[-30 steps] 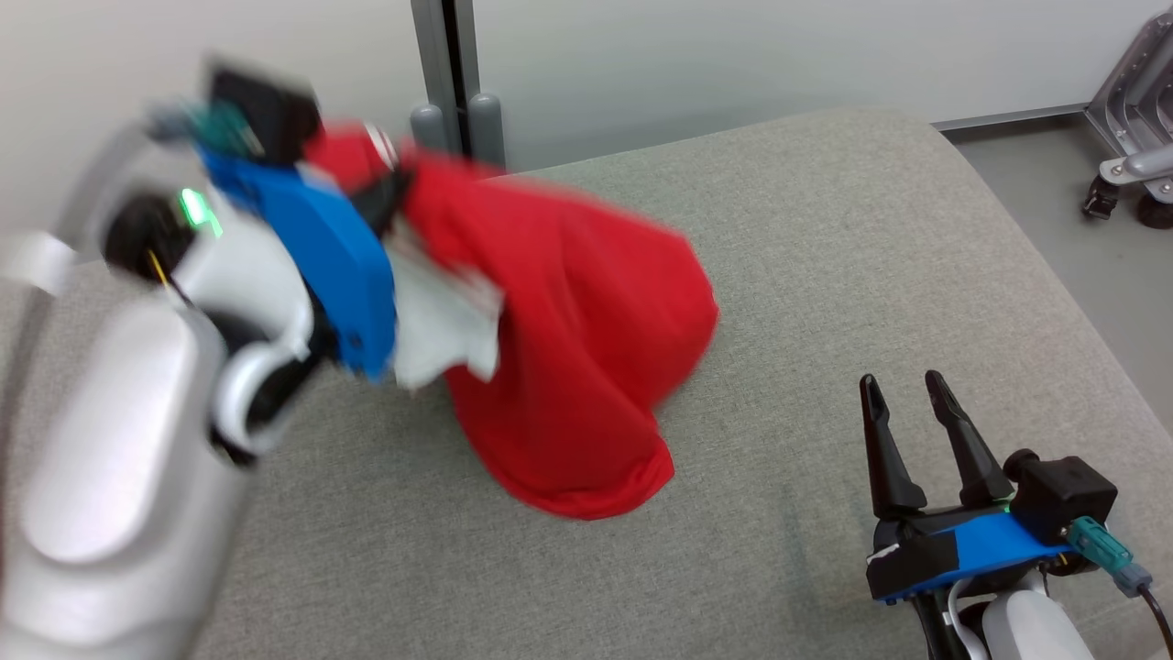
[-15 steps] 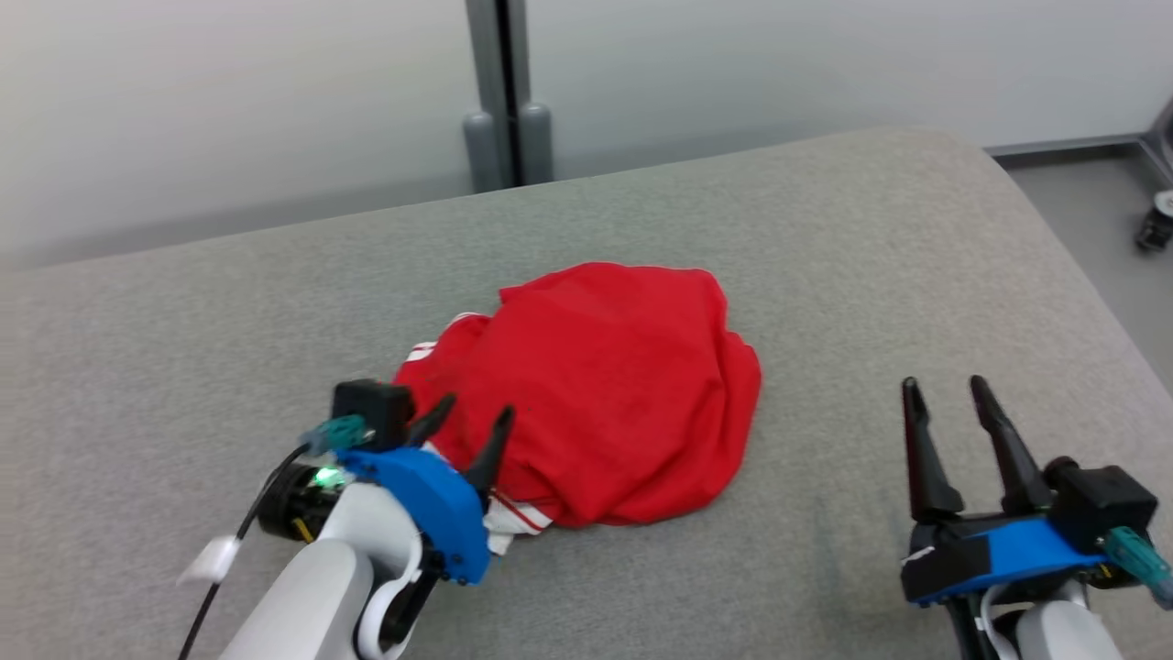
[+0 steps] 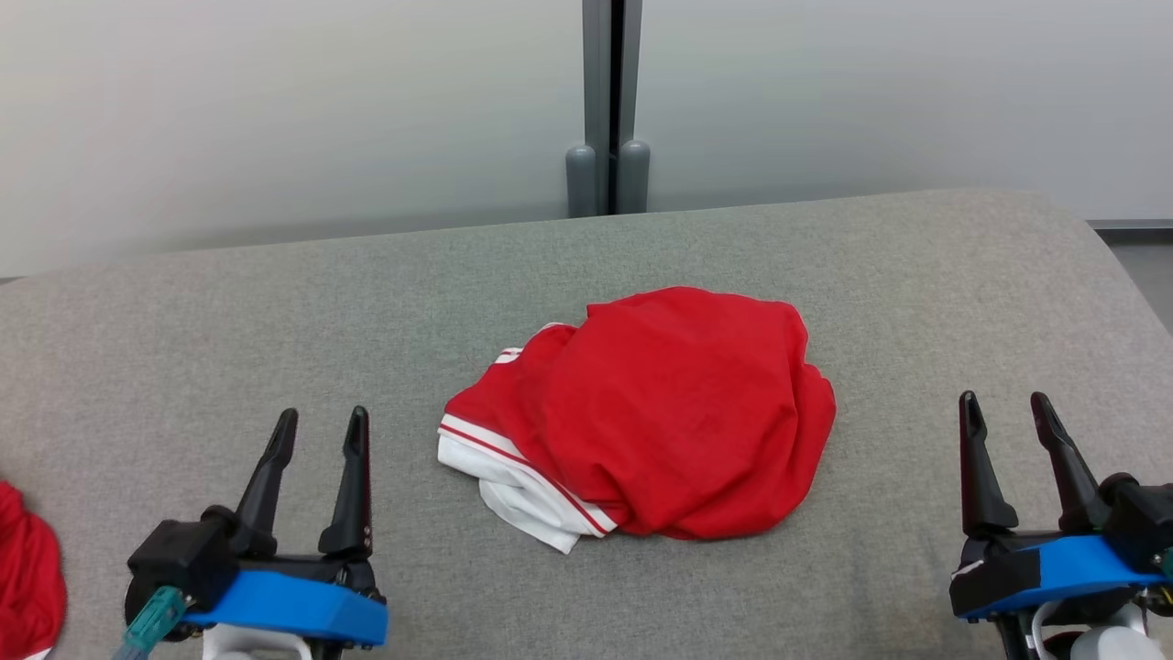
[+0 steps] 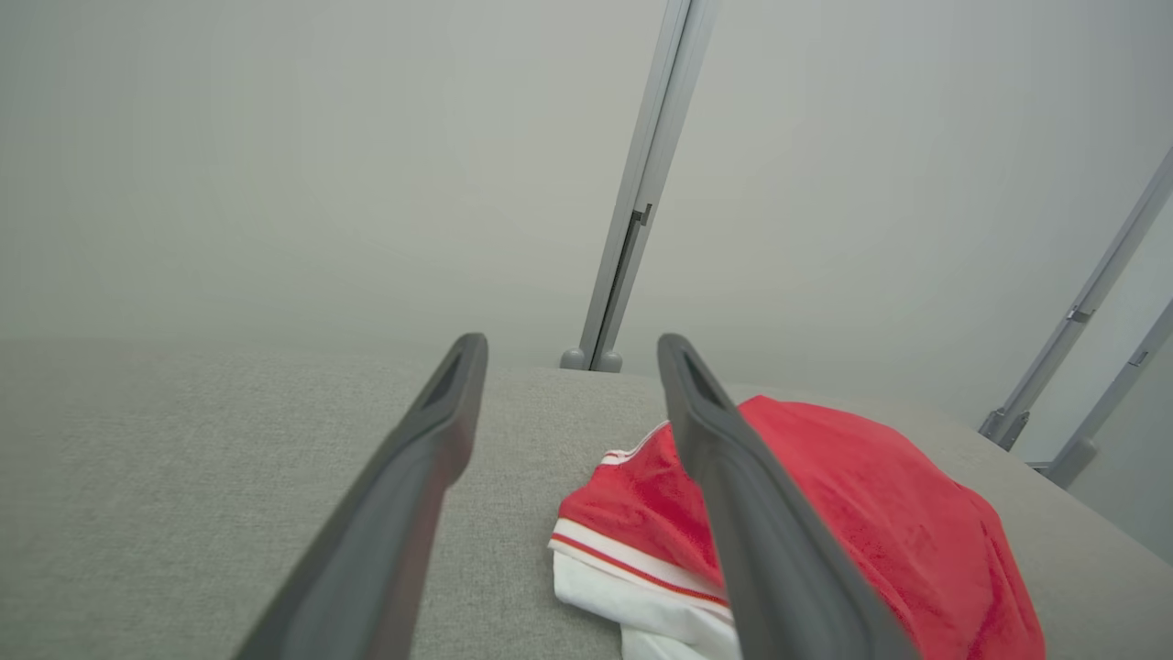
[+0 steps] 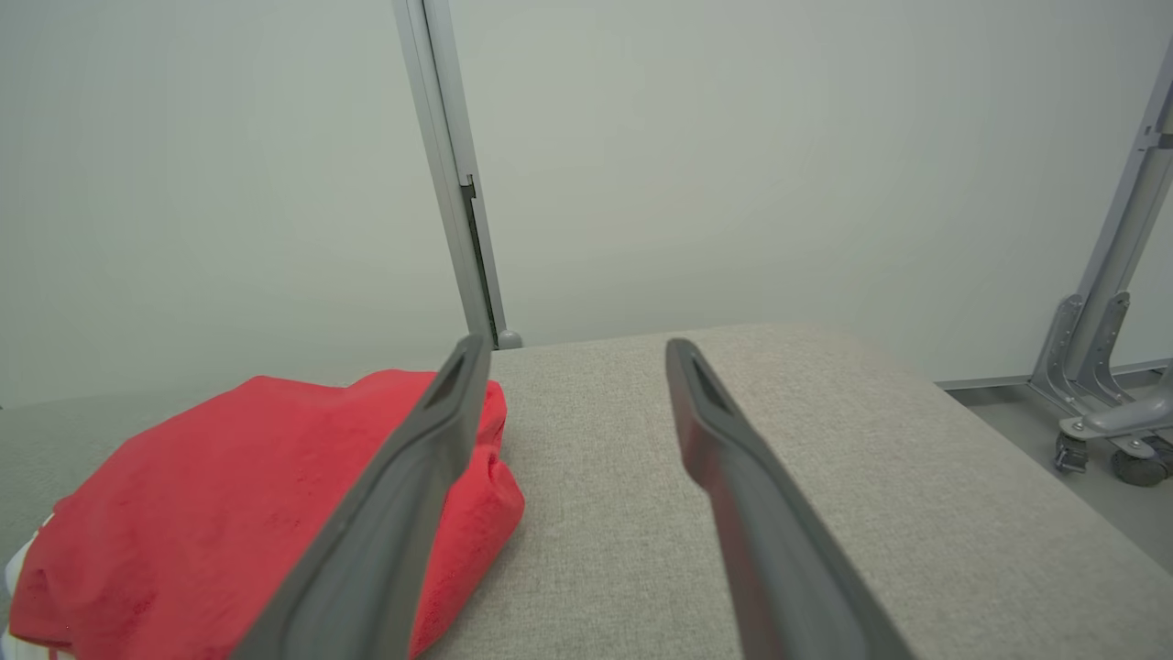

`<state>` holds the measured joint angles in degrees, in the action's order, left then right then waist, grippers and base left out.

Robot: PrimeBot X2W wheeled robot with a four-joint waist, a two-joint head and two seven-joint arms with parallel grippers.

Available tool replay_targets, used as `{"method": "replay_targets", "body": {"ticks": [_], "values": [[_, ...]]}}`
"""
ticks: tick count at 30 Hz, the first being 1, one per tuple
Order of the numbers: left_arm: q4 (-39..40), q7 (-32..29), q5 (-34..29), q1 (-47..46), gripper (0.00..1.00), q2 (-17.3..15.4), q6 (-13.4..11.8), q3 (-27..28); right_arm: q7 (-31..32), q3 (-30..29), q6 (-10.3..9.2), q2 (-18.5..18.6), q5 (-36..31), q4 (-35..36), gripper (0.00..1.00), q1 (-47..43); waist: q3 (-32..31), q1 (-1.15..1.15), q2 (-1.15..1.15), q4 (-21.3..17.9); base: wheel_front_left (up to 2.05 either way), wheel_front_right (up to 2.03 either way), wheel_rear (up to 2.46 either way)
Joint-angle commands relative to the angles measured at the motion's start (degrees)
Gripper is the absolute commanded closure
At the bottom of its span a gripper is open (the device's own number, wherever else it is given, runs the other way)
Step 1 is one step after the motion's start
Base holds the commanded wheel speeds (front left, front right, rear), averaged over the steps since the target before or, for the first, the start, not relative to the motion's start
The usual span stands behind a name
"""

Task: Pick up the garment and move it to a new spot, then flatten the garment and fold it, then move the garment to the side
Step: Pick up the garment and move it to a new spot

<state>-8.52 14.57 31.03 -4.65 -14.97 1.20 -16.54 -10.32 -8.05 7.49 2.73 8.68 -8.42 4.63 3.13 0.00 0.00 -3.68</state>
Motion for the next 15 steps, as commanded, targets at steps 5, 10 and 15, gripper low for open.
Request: {"method": "replay_targets", "body": {"ticks": [5, 10, 15], "values": [[4.58, 0.61, -2.80, 4.82, 0.00, 0.07, -0.03, 4.37, 1.01, -0.50, 0.02, 0.28, -0.43, 1.19, 0.00, -2.08, -1.30, 0.00, 0.00, 0.91, 0.00, 0.00, 0.00], [5.75, 0.66, -4.49, 9.58, 0.00, 1.81, 0.80, 8.38, 1.75, 0.00, 0.02, 0.29, 0.46, 1.39, 0.00, -3.34, -2.12, 0.00, 0.00, 1.05, 0.00, 0.00, 0.00], [5.20, 0.67, -6.15, 11.68, 0.00, 3.17, 1.72, 10.08, 3.12, 1.58, 0.02, 0.27, 1.27, 0.66, 0.00, -4.37, -2.61, 0.00, 0.00, 1.05, 0.00, 0.00, 0.00]]}}
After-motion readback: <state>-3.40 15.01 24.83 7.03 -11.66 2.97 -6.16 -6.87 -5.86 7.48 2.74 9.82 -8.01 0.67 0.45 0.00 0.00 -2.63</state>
